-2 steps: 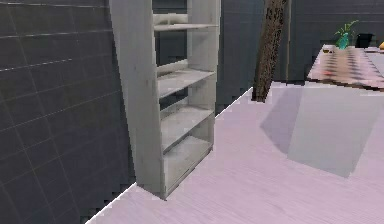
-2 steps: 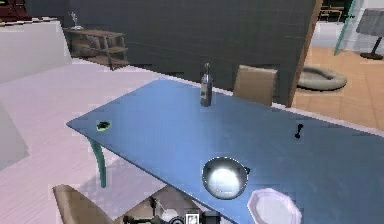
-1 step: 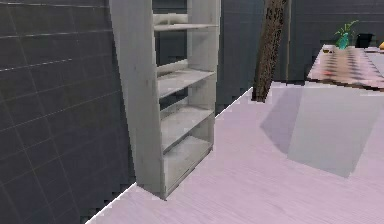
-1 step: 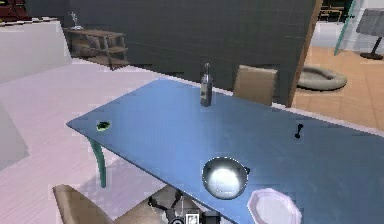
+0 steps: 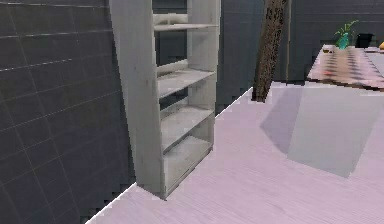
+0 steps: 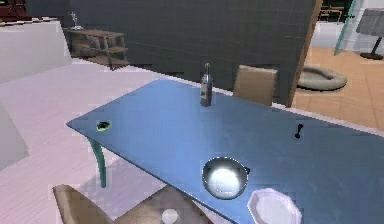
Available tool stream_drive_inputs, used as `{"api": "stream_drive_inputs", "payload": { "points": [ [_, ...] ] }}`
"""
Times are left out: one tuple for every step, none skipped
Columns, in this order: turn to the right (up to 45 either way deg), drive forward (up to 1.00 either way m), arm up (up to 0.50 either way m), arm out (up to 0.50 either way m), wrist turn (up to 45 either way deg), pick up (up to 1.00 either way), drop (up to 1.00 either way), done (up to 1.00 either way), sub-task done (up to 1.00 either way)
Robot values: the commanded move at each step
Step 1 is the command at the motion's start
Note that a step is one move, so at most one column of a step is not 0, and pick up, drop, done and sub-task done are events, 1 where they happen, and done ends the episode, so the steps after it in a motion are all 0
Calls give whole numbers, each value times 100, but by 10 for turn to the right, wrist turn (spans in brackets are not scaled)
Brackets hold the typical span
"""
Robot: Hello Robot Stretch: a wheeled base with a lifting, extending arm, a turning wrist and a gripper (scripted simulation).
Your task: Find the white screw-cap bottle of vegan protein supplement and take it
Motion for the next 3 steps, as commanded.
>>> {"api": "stream_drive_inputs", "payload": {
  "points": [
    [0, 0, 0, 0, 0, 100, 0, 0, 0],
    [0, 0, 10, 0, 0, 0, 0, 0, 0],
    [0, 0, 0, 0, 0, 0, 0, 100, 0]
  ]
}}
